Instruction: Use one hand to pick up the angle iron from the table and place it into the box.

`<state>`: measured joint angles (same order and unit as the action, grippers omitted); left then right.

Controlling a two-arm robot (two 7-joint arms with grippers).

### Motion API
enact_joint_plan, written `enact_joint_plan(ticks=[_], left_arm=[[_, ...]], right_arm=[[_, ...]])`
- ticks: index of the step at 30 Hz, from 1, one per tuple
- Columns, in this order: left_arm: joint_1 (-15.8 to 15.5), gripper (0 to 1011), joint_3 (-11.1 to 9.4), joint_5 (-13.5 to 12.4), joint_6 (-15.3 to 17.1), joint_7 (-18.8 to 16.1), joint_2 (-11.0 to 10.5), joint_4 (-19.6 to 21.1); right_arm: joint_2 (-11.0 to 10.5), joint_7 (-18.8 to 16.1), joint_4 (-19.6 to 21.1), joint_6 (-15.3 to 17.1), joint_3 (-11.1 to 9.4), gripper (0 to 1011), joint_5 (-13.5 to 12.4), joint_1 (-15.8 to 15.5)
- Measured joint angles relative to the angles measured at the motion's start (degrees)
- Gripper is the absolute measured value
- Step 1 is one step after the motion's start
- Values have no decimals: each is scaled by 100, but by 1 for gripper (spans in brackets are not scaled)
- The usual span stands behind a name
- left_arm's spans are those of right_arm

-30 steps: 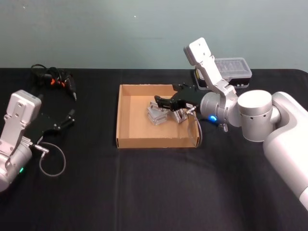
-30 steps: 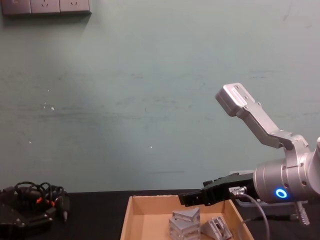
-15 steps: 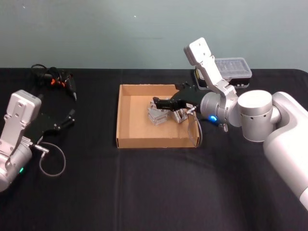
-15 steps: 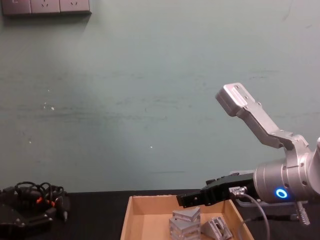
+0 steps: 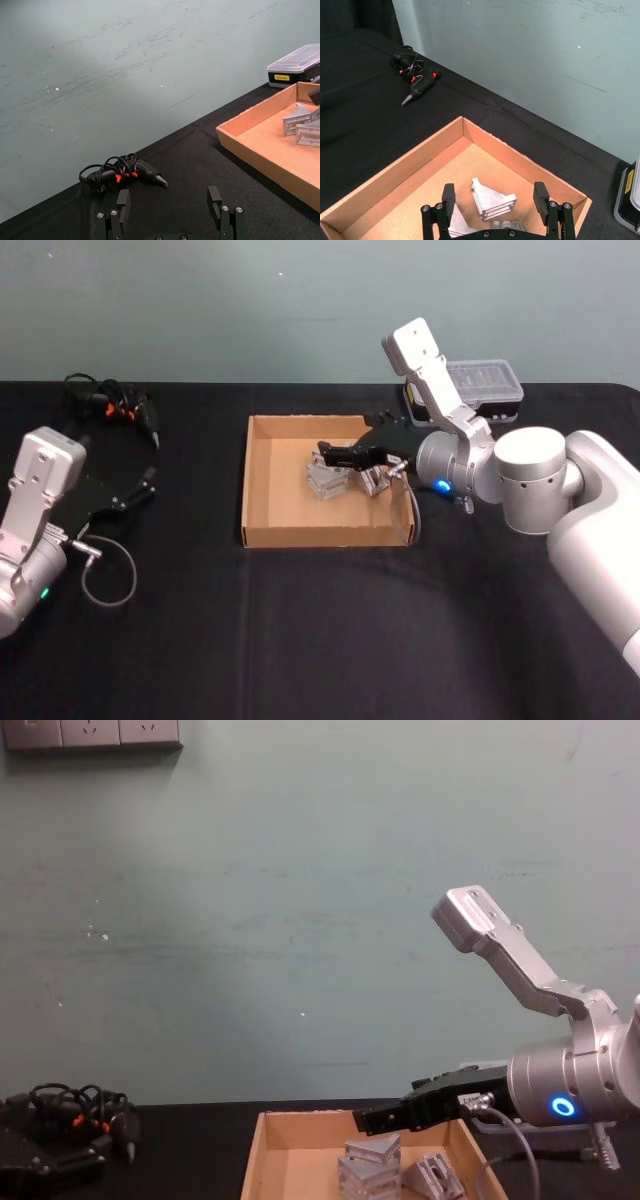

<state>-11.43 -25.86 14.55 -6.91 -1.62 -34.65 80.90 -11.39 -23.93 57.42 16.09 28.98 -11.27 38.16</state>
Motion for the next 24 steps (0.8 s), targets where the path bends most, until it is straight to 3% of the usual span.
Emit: enact_joint_plan(ticks=[5, 11, 17, 18, 24], left_arm=[[0, 1011, 0, 0, 0, 0, 0, 0], [0, 1011, 0, 0, 0, 0, 0, 0], [0, 1011, 0, 0, 0, 0, 0, 0], [0, 1011, 0, 0, 0, 0, 0, 0], [0, 1011, 0, 0, 0, 0, 0, 0]], right_arm=[[-34, -8, 159, -8, -55, 1002, 3, -82], [-205, -69, 662, 22, -169, 1002, -50, -389], [-573, -187, 1605, 21, -372, 1002, -306, -1024], [-573, -187, 1605, 21, -372, 1002, -306, -1024], [-971, -224, 2510, -129, -564, 1002, -604, -1745]])
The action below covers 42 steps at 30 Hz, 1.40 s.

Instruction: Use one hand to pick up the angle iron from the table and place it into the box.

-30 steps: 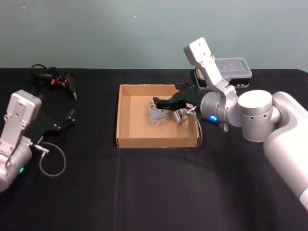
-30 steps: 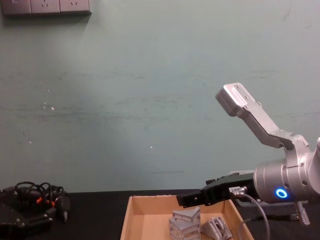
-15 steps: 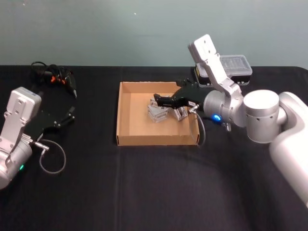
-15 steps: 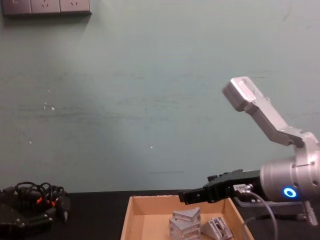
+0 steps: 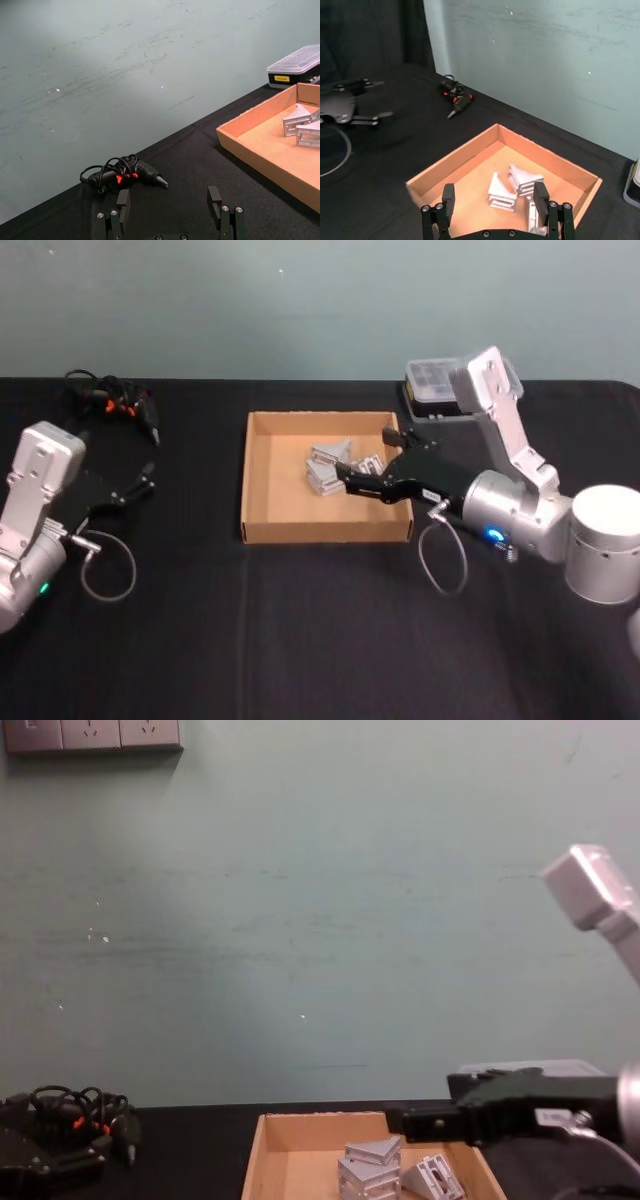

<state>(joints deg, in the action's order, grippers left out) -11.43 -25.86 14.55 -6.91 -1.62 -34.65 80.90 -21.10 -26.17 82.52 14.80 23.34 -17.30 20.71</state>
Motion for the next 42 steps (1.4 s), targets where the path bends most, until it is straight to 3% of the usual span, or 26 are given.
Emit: enact_joint_plan(ticks=[6, 12, 17, 25, 42], left_arm=[[0, 1011, 0, 0, 0, 0, 0, 0], [0, 1011, 0, 0, 0, 0, 0, 0], [0, 1011, 0, 0, 0, 0, 0, 0], [0, 1011, 0, 0, 0, 0, 0, 0], [0, 1011, 0, 0, 0, 0, 0, 0]], right_arm=[[-215, 301, 508, -577, -137, 1002, 11, -662], [-247, 452, 589, -1054, -231, 1002, 62, -1093], [-225, 552, 534, -1512, -250, 1002, 286, -1380], [-153, 612, 435, -1855, -241, 1002, 568, -1495], [-165, 607, 451, -1797, -236, 1002, 528, -1478]])
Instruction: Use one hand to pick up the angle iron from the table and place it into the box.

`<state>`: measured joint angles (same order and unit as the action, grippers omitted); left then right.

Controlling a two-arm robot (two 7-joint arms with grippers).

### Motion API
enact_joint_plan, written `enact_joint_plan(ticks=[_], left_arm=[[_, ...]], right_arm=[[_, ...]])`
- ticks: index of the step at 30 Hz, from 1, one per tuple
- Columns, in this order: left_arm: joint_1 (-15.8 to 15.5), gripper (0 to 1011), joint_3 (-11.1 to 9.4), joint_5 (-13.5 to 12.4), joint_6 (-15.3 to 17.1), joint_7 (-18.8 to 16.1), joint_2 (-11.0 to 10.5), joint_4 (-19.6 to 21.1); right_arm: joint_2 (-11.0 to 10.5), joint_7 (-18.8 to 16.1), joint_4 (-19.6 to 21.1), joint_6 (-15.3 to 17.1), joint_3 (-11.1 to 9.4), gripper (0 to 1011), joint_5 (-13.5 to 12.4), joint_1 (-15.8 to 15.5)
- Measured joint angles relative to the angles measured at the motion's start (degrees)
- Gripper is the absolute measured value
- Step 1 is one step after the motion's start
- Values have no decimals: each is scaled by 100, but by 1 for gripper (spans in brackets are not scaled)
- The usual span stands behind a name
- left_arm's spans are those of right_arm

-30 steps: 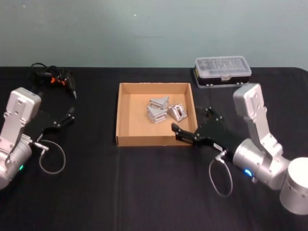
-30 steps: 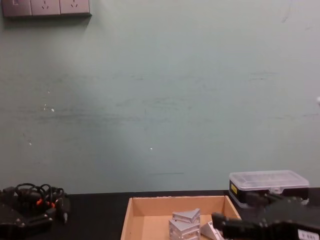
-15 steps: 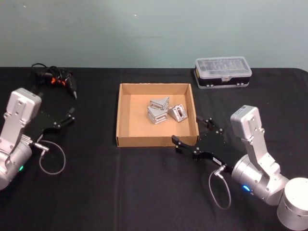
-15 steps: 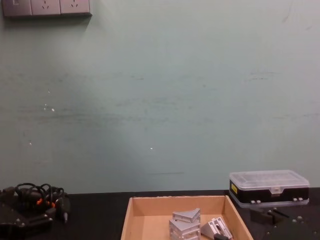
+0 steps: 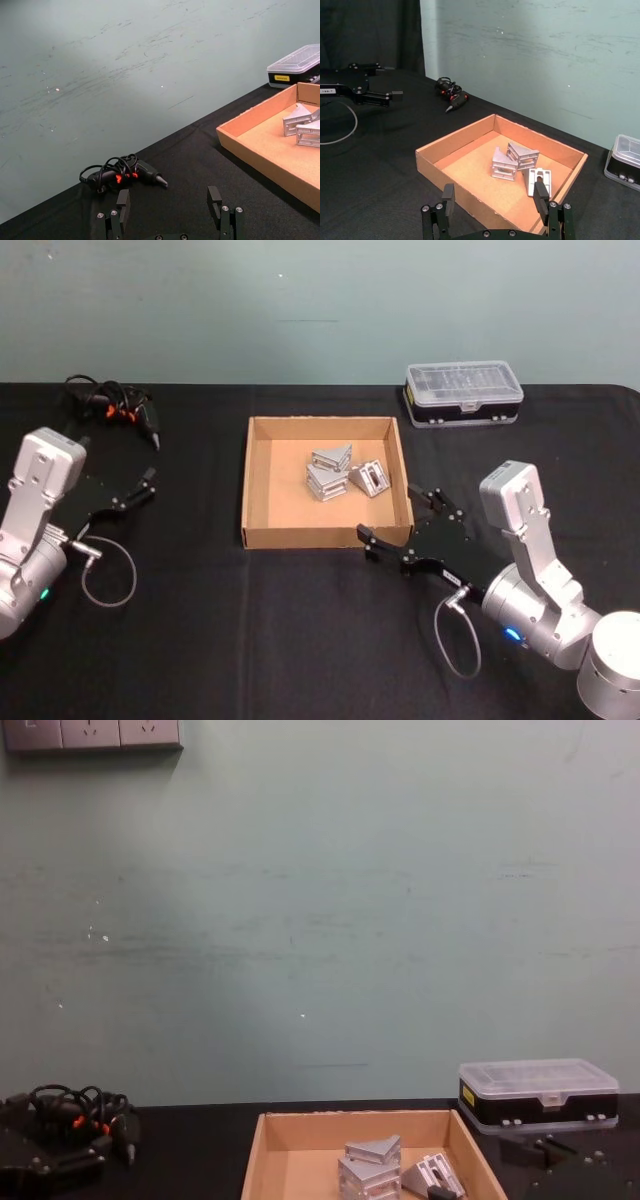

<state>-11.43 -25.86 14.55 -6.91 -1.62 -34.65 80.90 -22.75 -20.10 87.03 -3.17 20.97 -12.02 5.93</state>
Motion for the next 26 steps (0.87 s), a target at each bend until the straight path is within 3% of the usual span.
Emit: enact_joint_plan(ticks=[26], left_arm=[[0, 1011, 0, 0, 0, 0, 0, 0]], right_arm=[[-5, -8, 10, 26, -1, 1002, -16, 8]])
